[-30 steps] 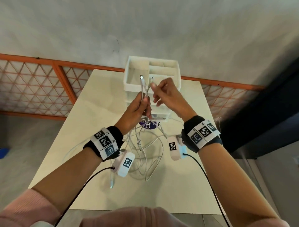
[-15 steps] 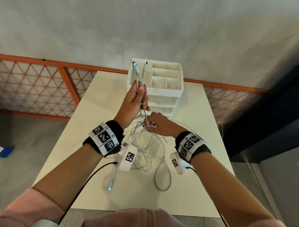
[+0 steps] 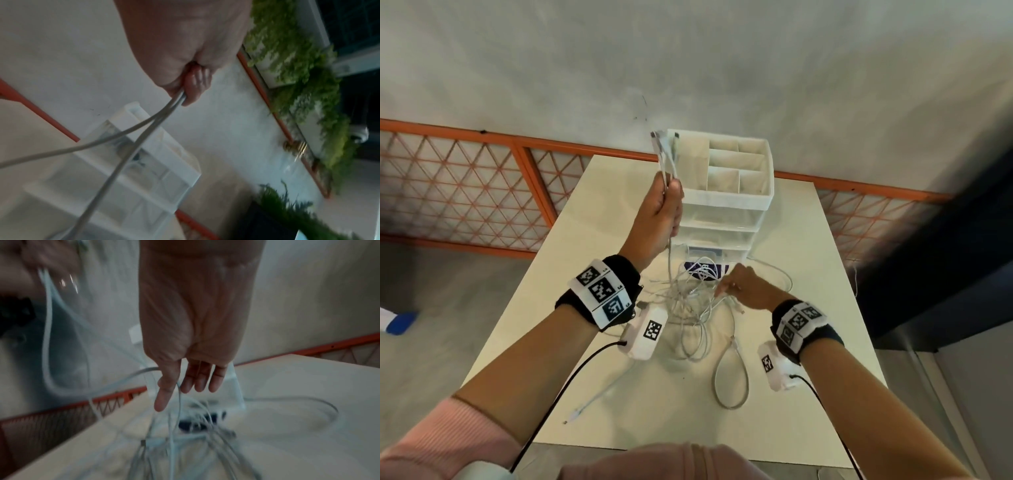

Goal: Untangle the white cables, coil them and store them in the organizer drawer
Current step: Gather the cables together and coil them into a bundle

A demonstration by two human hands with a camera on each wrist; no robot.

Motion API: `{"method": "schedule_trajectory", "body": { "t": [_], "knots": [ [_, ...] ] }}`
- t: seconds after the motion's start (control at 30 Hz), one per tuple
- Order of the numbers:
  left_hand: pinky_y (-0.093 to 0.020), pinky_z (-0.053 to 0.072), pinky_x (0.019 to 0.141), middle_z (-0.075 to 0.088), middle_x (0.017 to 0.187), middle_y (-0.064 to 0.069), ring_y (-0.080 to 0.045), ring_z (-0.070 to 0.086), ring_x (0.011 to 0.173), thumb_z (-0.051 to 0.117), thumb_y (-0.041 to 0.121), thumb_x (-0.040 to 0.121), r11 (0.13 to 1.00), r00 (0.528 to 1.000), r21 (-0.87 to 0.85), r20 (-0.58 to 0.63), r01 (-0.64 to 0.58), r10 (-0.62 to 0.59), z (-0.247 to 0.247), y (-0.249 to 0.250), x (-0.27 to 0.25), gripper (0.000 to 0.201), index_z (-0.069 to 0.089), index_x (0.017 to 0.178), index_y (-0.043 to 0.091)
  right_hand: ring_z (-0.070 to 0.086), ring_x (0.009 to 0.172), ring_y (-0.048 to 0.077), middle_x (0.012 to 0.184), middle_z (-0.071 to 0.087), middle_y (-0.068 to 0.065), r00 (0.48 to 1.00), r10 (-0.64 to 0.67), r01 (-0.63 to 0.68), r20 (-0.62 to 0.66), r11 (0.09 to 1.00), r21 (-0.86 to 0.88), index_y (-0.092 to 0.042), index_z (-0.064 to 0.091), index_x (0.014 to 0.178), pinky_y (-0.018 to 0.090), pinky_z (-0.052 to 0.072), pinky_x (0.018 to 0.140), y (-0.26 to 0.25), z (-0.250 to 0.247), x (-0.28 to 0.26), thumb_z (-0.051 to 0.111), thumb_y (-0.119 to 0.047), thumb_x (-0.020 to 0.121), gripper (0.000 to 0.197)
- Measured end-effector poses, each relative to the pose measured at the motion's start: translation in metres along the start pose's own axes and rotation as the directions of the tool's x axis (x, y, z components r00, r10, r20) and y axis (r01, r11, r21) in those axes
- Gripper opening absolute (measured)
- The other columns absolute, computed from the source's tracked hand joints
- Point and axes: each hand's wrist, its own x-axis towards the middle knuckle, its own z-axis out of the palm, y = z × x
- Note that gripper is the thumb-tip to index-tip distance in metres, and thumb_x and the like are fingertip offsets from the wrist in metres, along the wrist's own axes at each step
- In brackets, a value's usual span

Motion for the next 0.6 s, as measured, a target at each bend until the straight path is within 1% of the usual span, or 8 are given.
{"method": "schedule_trajectory", "body": {
  "t": [0.03,0.1,0.17,0.2,0.3,0.43,0.53,0.6],
  "knots": [
    [-0.022,0.026,0.046,0.028,0.057,0.009,-0.008,0.024,0.048,0.043,0.033,0.100,0.995,1.000,0.096,0.018,0.011,-0.013,0.000,-0.005,-0.004,0.026,0.037,0.081,0.016,0.050,0.104,0.030,0.095,0.054,0.003,0.997,-0.055,0.055,-0.055,0.998,0.008,-0.018,0.075,0.098,0.044,0.036,0.100,-0.007,-0.014,-0.002,0.055,-0.013,0.093,0.021],
    [-0.024,0.024,0.050,0.027,0.056,0.007,-0.010,0.024,0.051,0.069,0.039,0.082,0.971,0.996,0.233,0.057,0.057,-0.072,-0.001,-0.014,-0.012,0.035,0.043,0.081,0.016,0.053,0.100,0.022,0.091,0.056,-0.004,0.984,-0.126,0.131,-0.124,0.991,0.034,-0.014,0.076,0.096,0.027,0.037,0.094,-0.023,-0.044,-0.007,0.059,-0.019,0.092,0.018],
    [-0.025,0.019,0.049,0.026,0.053,0.009,-0.009,0.022,0.049,0.084,0.043,0.062,0.951,0.985,0.292,0.110,0.097,-0.134,-0.003,-0.022,-0.015,0.046,0.052,0.081,0.016,0.062,0.085,0.016,0.087,0.068,0.003,0.988,-0.103,0.116,-0.119,0.988,0.104,-0.010,0.075,0.092,0.013,0.041,0.074,-0.046,-0.073,-0.015,0.061,-0.021,0.091,0.018],
    [-0.025,0.018,0.049,0.027,0.052,0.009,-0.009,0.022,0.048,0.086,0.043,0.058,0.938,0.979,0.329,0.128,0.111,-0.161,-0.003,-0.023,-0.017,0.047,0.056,0.082,0.016,0.064,0.077,0.014,0.083,0.071,0.006,0.986,-0.092,0.113,-0.140,0.982,0.152,-0.008,0.073,0.090,0.012,0.043,0.069,-0.057,-0.085,-0.019,0.064,-0.022,0.088,0.016],
    [-0.023,0.019,0.047,0.027,0.047,0.009,-0.009,0.024,0.044,0.083,0.038,0.067,0.900,0.970,0.419,0.139,0.123,-0.198,-0.002,-0.026,-0.017,0.028,0.066,0.077,0.018,0.059,0.056,0.009,0.066,0.065,0.008,0.953,-0.100,0.183,-0.287,0.942,0.280,-0.007,0.064,0.083,0.018,0.045,0.060,-0.083,-0.107,-0.029,0.073,-0.016,0.081,0.014],
    [-0.018,0.028,0.048,0.039,0.041,0.009,-0.003,0.031,0.043,0.069,0.023,0.085,0.931,0.982,0.358,0.141,0.065,-0.123,-0.003,-0.017,-0.010,0.015,0.070,0.074,0.012,0.038,0.043,0.002,0.055,0.049,0.001,0.904,-0.103,0.257,-0.415,0.906,0.335,-0.010,0.054,0.080,0.010,0.034,0.049,-0.101,-0.116,-0.031,0.072,-0.012,0.081,0.018],
    [-0.024,0.033,0.052,0.047,0.052,-0.008,-0.011,0.038,0.051,0.067,0.025,0.087,0.960,1.000,0.281,0.005,-0.017,0.017,-0.009,-0.006,0.001,0.013,0.067,0.074,0.024,0.039,0.045,0.005,0.053,0.047,-0.003,0.934,-0.029,0.198,-0.355,0.871,0.450,-0.013,0.052,0.080,0.013,0.036,0.048,-0.090,-0.109,-0.029,0.065,-0.022,0.088,0.019],
    [-0.022,0.031,0.051,0.042,0.054,-0.006,-0.011,0.033,0.050,0.065,0.022,0.089,0.960,0.992,0.278,-0.102,-0.042,0.072,-0.014,0.000,0.006,0.016,0.067,0.079,0.010,0.046,0.050,0.007,0.058,0.052,-0.003,0.973,-0.052,0.144,-0.226,0.900,0.411,-0.014,0.054,0.080,0.014,0.040,0.053,-0.072,-0.091,-0.026,0.056,-0.028,0.094,0.020]
  ]
}}
